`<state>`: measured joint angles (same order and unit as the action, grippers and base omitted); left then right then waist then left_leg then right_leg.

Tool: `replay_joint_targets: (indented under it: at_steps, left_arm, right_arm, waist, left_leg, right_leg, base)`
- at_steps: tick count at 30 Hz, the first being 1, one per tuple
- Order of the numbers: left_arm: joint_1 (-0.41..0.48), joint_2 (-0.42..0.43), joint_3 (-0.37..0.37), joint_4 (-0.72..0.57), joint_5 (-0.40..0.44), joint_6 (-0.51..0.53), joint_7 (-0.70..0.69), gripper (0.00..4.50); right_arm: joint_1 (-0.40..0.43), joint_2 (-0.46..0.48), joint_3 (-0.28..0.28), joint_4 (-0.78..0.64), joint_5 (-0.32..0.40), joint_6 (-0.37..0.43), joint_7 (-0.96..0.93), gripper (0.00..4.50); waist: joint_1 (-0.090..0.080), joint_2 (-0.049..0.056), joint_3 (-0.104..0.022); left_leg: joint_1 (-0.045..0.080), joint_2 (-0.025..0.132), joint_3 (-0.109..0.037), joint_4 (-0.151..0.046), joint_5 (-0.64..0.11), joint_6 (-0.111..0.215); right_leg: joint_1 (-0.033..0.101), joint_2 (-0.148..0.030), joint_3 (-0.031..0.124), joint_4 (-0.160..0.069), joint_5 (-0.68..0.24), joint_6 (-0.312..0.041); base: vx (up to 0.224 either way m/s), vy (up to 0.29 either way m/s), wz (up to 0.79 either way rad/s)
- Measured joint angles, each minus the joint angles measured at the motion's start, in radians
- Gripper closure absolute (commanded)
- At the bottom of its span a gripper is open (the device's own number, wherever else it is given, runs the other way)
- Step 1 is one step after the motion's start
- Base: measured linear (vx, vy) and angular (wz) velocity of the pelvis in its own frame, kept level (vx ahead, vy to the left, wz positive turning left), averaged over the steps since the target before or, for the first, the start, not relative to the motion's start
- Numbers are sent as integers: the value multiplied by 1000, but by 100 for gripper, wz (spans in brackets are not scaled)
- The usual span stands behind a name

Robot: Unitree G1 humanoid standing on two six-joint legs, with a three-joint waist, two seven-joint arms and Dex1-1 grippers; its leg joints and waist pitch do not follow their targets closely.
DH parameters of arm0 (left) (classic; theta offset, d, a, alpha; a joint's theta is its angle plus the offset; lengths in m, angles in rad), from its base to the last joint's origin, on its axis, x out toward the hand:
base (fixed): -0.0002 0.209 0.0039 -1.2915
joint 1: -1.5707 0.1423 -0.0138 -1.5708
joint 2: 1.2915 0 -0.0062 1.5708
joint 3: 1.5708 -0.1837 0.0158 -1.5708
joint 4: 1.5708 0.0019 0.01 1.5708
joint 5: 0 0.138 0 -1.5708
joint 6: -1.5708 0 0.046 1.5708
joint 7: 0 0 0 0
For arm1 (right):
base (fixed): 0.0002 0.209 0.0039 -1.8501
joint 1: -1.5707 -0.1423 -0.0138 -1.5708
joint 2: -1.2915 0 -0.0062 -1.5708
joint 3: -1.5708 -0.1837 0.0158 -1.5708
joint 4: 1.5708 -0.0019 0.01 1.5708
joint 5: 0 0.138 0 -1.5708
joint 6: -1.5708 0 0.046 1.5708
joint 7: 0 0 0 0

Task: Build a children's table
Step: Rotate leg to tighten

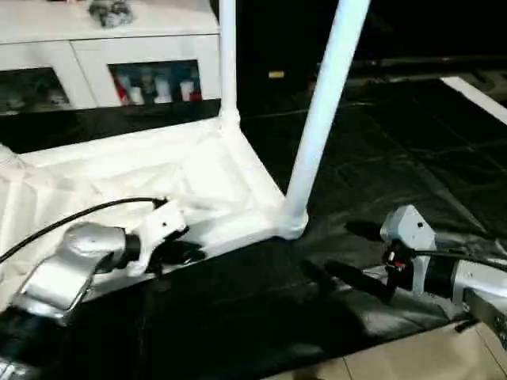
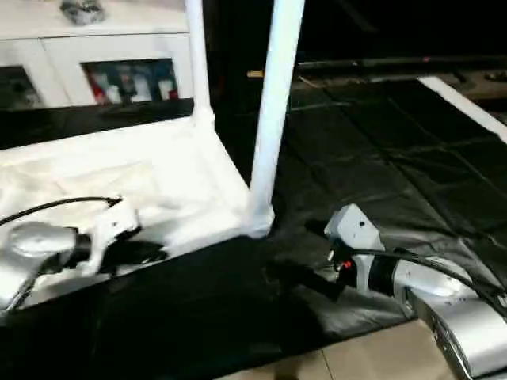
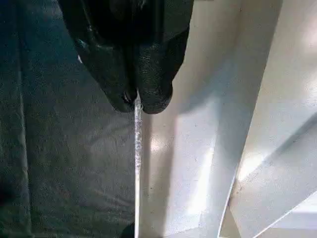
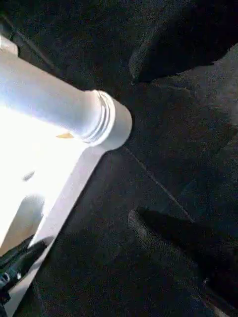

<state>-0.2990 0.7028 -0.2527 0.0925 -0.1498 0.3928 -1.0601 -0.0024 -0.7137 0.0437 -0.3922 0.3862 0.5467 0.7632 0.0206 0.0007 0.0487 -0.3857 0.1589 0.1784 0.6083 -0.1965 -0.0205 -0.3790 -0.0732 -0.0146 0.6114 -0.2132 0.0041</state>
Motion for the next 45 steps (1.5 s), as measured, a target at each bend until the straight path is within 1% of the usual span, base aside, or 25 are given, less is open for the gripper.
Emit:
replay_joint_targets:
  at_steps: [2, 3, 4, 5, 6, 8, 11, 14, 16, 20, 22, 25, 26, 29, 37, 42, 45]
  left_arm:
    - [1, -3, 1, 0, -1, -2, 3, 450]
    - [1, -6, 2, 0, -3, 0, 4, 422]
    - [-1, -12, 5, 1, -7, 8, 5, 406]
    - [-3, -21, 10, 1, -13, 22, 4, 406]
    - [-13, -35, 13, 1, -20, 23, 3, 395]
    - [-32, -50, 13, -7, -29, 5, -1, 383]
    - [-68, -72, 3, -3, -22, -16, -2, 383]
    - [-77, -94, -10, 7, -19, -13, 1, 383]
    - [-115, -140, -32, 38, -4, 3, 21, 383]
    - [-170, -186, -61, 90, 29, 3, 50, 383]
    - [-186, -203, -61, 116, 33, 4, 62, 354]
    - [-205, -223, -72, 143, 48, 4, 74, 344]
    - [-213, -229, -75, 152, 52, 4, 80, 332]
    - [-225, -243, -83, 167, 68, 3, 86, 332]
    - [-227, -254, -94, 167, 64, 56, 63, 332]
    - [-239, -258, -109, 187, 68, 68, 60, 332]
    - [-252, -259, -119, 197, 92, 66, 64, 332]
  right_arm:
    - [-6, 7, 2, -3, 0, 12, -5, 0]
    - [-6, 8, 4, -5, 0, 17, -9, 0]
    - [-6, 9, 4, -8, 1, 21, -13, 0]
    - [-8, 9, 4, -12, 1, 28, -14, 0]
    - [-9, 8, 4, -18, 2, 35, -14, 0]
    - [-23, 8, 4, -20, 7, 40, -13, 0]
    - [-32, 5, 3, -23, 9, 44, -13, 0]
    - [-32, 4, 3, -28, 10, 54, -14, 0]
    - [-35, 6, 5, -28, 10, 62, -14, 0]
    - [-41, 6, 4, -31, 10, 65, -17, 0]
    - [-41, 6, 4, -31, 10, 68, -18, 0]
    - [-41, 6, 4, -31, 10, 73, -19, 0]
    - [-41, 6, 4, -31, 10, 73, -18, 0]
    - [-41, 6, 4, -31, 10, 73, -18, 0]
    - [-41, 6, 4, -31, 9, 73, -19, 0]
    - [-40, 10, 4, -29, 8, 72, -19, 0]
    - [-32, 12, 5, -28, 1, 61, -18, 0]
  waist:
    - [6, 0, 0]
    - [8, 0, 0]
    - [10, 0, 0]
    - [12, 0, 0]
    - [13, 0, 0]
    - [18, -1, 0]
    - [21, -1, 0]
    - [19, -1, 0]
    - [20, -1, 0]
    - [20, -1, 0]
    - [18, -1, 0]
    - [17, -1, 0]
    - [18, -1, 0]
    - [19, -1, 0]
    - [20, 0, 0]
    - [21, 0, 0]
    - [21, 0, 0]
  left_leg:
    - [0, 0, 0, 0, 0, 0]
    - [1, 0, 0, 0, 0, -1]
    - [1, 0, 0, 0, 1, -1]
    - [0, 0, 1, 0, 1, -1]
    - [0, 0, 1, 0, 1, -1]
    - [1, 0, 1, 0, 1, -1]
    - [1, 0, 1, 0, 1, -1]
    - [1, 0, 1, 0, 1, -1]
    - [1, 0, 1, 0, 1, -2]
    - [1, 0, 1, 0, 1, -2]
    - [1, 0, 1, 0, 1, -2]
    - [1, 0, 1, 0, 1, -2]
    - [1, 0, 1, 0, 1, -1]
    - [1, 0, 1, 1, 2, -1]
    - [1, 0, 1, 1, 2, -1]
    - [1, 0, 1, 1, 2, -1]
    - [1, 0, 1, 1, 2, -1]
  right_leg:
    - [0, 0, 0, 0, 0, -1]
    - [0, 0, 0, 1, 0, -1]
    - [0, 0, 0, 1, 0, -1]
    - [0, 0, 0, 1, 0, -1]
    - [0, 0, 0, 2, 0, -1]
    - [0, 0, 0, 2, 0, -1]
    - [0, -1, 0, 2, 0, -1]
    - [0, -1, 0, 3, 0, -1]
    - [0, -1, 0, 4, 0, -1]
    - [0, -1, 0, 5, 1, -1]
    - [0, -1, 0, 4, 0, -1]
    - [0, -1, 0, 4, 0, -1]
    - [0, -1, 0, 4, 0, -1]
    - [0, -1, 0, 4, 0, -1]
    - [0, -1, 0, 4, 1, -1]
    - [0, -1, 0, 4, 1, -1]
    - [0, -1, 0, 4, 1, -1]
  base:
    - [0, 0, 0]
    - [0, 0, 0]
    - [0, 0, 0]
    - [0, 0, 0]
    - [0, 0, 0]
    - [0, 0, 0]
    - [0, 0, 0]
    - [0, 0, 0]
    - [0, 0, 0]
    - [0, 0, 0]
    - [0, 0, 0]
    - [0, 0, 0]
    - [0, 0, 0]
    - [0, 0, 0]
    - [0, 0, 0]
    - [0, 0, 0]
    - [0, 0, 0]
